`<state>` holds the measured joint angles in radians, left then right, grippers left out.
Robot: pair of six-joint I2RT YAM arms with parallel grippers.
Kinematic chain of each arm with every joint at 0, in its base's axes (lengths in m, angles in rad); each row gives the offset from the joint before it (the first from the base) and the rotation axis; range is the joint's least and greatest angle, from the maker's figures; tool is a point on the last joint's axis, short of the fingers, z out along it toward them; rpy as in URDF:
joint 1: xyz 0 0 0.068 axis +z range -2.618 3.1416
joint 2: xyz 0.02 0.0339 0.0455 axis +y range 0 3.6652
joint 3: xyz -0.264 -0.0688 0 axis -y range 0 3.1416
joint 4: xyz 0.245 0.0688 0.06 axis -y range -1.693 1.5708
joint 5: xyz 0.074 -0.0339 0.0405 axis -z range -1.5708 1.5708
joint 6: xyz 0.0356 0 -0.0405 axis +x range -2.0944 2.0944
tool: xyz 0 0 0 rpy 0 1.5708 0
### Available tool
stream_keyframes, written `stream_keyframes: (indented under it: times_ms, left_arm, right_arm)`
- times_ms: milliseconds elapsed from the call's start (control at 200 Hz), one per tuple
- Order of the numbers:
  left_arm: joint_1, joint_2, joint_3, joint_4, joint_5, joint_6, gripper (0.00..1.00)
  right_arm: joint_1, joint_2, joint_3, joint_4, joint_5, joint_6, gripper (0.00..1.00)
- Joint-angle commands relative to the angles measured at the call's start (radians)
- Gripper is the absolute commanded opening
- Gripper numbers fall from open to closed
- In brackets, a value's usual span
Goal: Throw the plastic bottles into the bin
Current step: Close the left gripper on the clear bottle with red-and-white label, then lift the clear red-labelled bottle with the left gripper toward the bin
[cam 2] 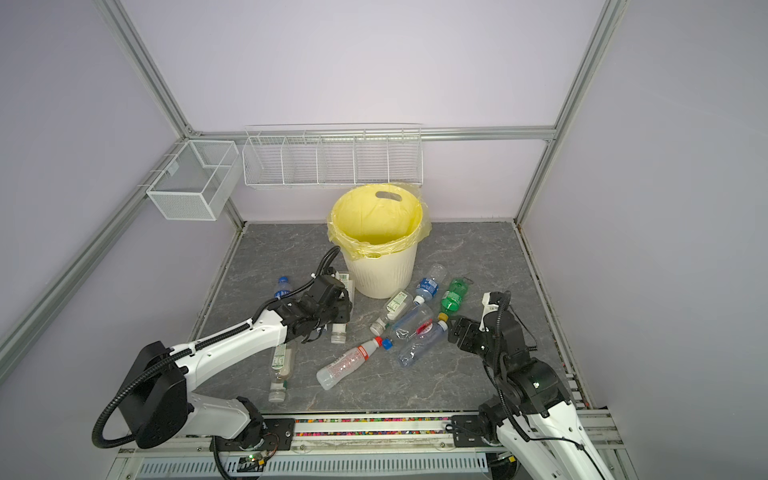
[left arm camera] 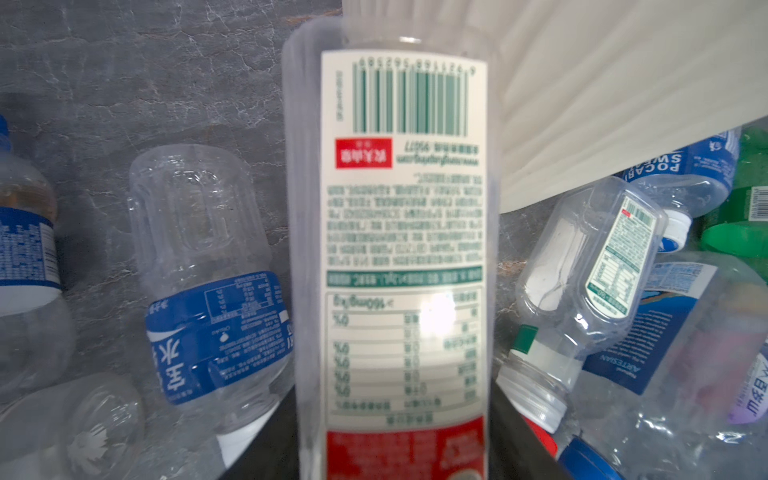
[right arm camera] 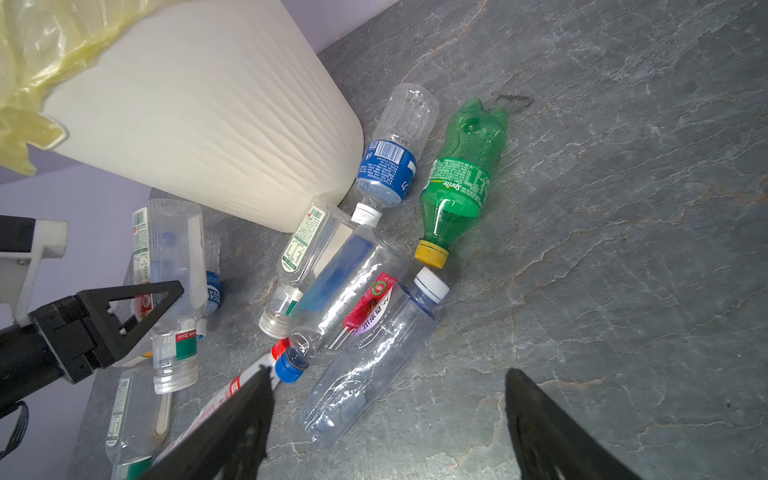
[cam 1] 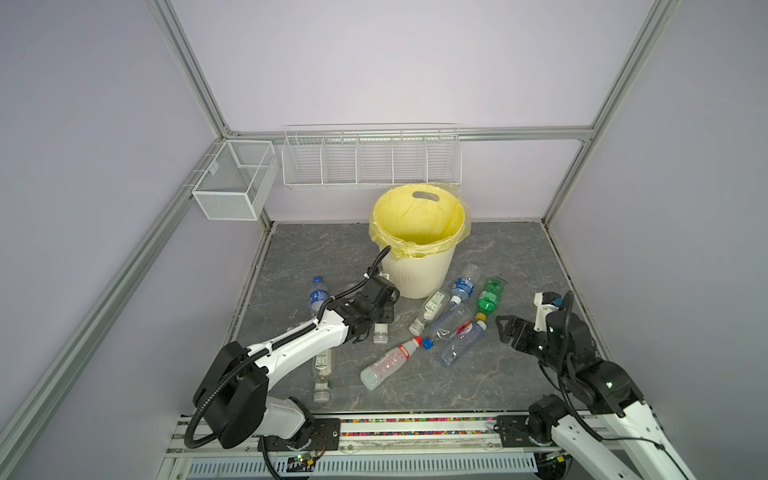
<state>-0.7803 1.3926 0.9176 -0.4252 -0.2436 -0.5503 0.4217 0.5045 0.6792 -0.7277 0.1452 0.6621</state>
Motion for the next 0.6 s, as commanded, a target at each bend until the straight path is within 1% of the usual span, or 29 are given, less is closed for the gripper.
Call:
stream_keyframes:
  times_ms: [0, 255, 410, 595]
  left_arm:
    - [-0.003, -0.033, -0.022, -0.029, -0.023, -0.023, 0.54]
    - [-0.002, -0.105, -0.039, -0.045, 0.005, -0.039, 0.54]
    - [-0.003, -0.152, -0.063, -0.032, 0.009, -0.035, 0.54]
    - [-0.004, -0.197, -0.051, -0.052, 0.038, -0.022, 0.54]
  right_arm:
    - [0.002, -0.015, -0.02, -0.021, 0.027, 0.02, 0.88]
    - [0.002, 0.0, -0.02, -0.058, 0.049, 0.019, 0.88]
    - [0.002, 0.008, -0.033, -0.053, 0.046, 0.032, 0.88]
    - [0.002, 0.017, -0.043, -0.043, 0.039, 0.034, 0.88]
